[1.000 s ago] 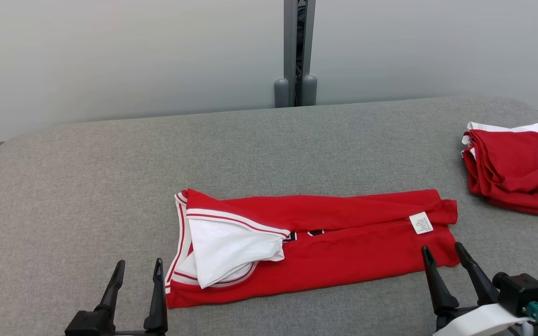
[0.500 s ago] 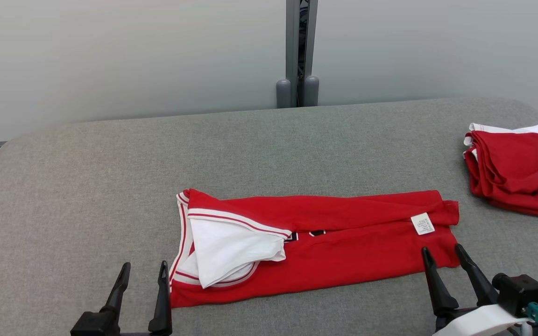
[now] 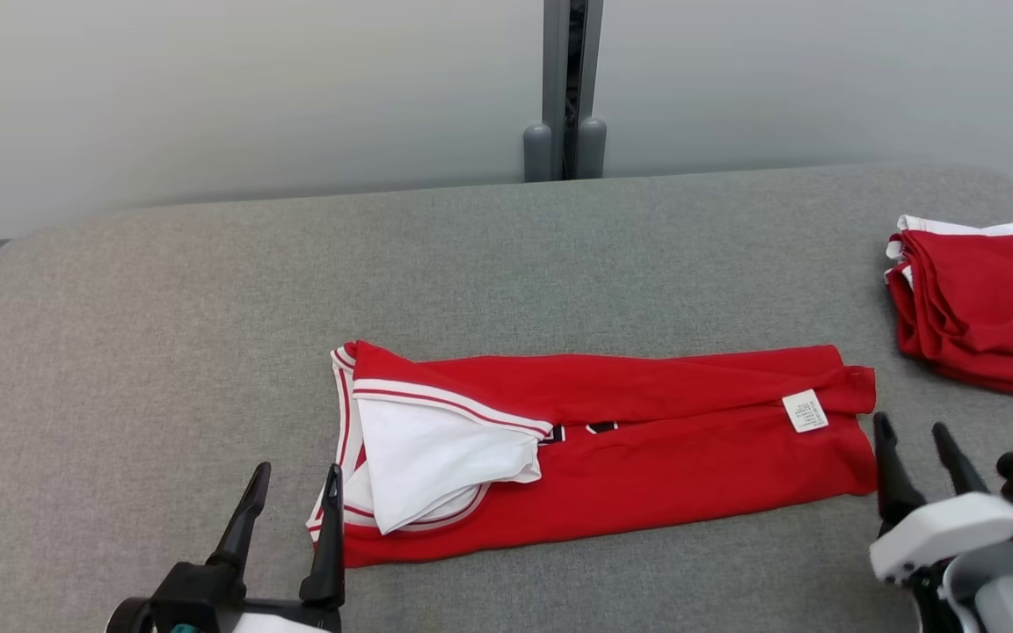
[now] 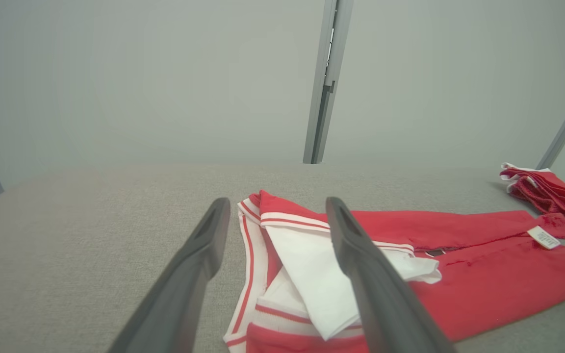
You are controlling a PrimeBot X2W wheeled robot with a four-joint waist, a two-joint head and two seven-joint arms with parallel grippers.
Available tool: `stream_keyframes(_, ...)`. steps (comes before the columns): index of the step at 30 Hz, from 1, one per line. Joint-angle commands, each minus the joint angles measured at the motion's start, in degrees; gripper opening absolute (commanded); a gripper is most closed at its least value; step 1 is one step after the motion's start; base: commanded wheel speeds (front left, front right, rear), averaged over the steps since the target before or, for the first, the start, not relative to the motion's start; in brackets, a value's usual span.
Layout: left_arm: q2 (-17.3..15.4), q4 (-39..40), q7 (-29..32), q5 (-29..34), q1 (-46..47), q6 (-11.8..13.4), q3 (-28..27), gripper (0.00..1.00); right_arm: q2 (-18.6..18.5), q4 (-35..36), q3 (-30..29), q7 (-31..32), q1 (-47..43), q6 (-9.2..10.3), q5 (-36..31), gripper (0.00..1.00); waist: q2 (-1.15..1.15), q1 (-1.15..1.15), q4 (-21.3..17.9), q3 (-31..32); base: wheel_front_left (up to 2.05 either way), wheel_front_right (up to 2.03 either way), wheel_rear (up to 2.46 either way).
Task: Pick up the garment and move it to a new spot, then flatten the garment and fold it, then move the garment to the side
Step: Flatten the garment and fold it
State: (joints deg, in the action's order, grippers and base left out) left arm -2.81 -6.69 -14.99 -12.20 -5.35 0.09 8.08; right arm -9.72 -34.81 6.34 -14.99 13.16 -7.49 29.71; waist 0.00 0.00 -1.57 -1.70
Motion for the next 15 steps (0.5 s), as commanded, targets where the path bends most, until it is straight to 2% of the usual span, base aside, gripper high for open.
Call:
stream_keyframes(1,-0.21,0.29,-0.22,-0.1,1.0,-0.12,-0.03,1.0,-0.61,-1.13,-0.54,-0.27,1.47,-0.02,-0.45,1.0,0.0,0.0,0.36,-0.57,0.0,0.0,0.0)
stream_keyframes(5,-0.24,1.73,-0.22,1.35,3.35,-0.99,1.33,1.0,-0.1,-11.26,-2.87,-0.17,9.5,-0.03,-0.04,1.0,0.0,0.0,1.22,-3.33,0.0,0.0,0.0)
stream_keyframes(15,-0.22,2.26,-0.23,3.59,8.51,-2.31,2.45,1.0,-0.23,-25.54,-0.78,0.84,20.61,-0.03,1.22,1.0,0.0,0.0,2.42,-10.83,0.0,0.0,0.0)
